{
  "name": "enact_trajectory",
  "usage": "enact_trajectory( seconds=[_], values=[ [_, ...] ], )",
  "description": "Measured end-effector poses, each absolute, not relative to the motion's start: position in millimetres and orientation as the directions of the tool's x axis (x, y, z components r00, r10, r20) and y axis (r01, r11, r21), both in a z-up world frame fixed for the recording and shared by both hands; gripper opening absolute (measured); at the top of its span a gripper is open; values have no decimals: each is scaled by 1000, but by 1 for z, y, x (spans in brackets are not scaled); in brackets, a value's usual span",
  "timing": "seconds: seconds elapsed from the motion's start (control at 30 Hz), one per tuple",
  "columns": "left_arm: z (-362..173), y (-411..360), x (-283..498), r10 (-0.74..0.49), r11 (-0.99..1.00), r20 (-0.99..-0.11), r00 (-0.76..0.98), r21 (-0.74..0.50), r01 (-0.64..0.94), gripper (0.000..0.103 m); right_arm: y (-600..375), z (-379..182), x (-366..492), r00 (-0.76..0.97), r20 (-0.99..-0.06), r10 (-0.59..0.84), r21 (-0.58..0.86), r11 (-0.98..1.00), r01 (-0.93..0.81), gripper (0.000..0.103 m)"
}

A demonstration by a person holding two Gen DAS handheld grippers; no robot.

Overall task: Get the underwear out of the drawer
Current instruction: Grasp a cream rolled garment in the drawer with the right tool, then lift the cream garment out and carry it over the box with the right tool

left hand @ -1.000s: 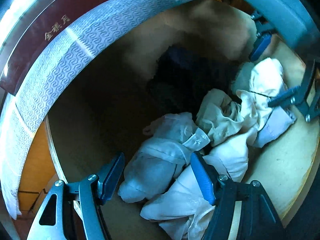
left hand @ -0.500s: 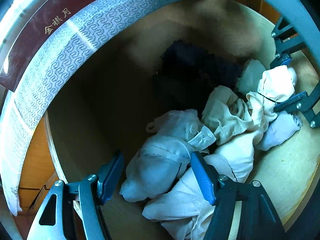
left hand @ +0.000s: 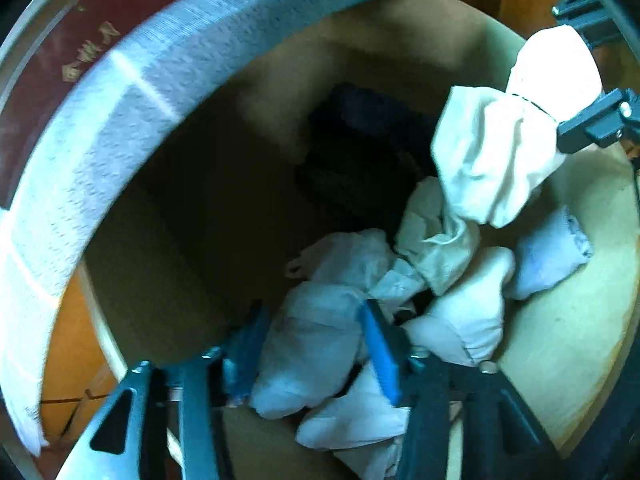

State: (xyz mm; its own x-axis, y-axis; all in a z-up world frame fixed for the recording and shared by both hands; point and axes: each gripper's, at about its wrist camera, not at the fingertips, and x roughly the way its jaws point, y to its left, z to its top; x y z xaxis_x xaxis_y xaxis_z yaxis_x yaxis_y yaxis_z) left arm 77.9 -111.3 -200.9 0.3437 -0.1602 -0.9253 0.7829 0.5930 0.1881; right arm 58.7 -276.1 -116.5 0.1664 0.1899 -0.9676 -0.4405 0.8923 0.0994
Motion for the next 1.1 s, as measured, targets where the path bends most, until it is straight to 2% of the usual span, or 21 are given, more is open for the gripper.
enact_trajectory(
  seconds=[0.13, 0.2, 0.47, 1.1],
  values=[
    [-202, -117, 83, -157, 537, -950, 270, 147, 831, 44, -288, -112, 55, 169, -956, 241, 157, 903, -401, 37],
    [-207, -117, 87, -146, 524, -963, 227, 119, 843, 51, -294, -108, 54, 176, -949, 263, 177, 902, -393, 37],
    [-227, -138, 104, -98, 527, -973, 209, 127, 840, 57, -301, -95, 51, 196, -924, 328, 242, 900, -363, 37],
    [-230, -107, 63, -154, 578, -937, 314, 172, 797, 41, -339, -65, 48, 284, -884, 372, 293, 913, -284, 37]
  ],
)
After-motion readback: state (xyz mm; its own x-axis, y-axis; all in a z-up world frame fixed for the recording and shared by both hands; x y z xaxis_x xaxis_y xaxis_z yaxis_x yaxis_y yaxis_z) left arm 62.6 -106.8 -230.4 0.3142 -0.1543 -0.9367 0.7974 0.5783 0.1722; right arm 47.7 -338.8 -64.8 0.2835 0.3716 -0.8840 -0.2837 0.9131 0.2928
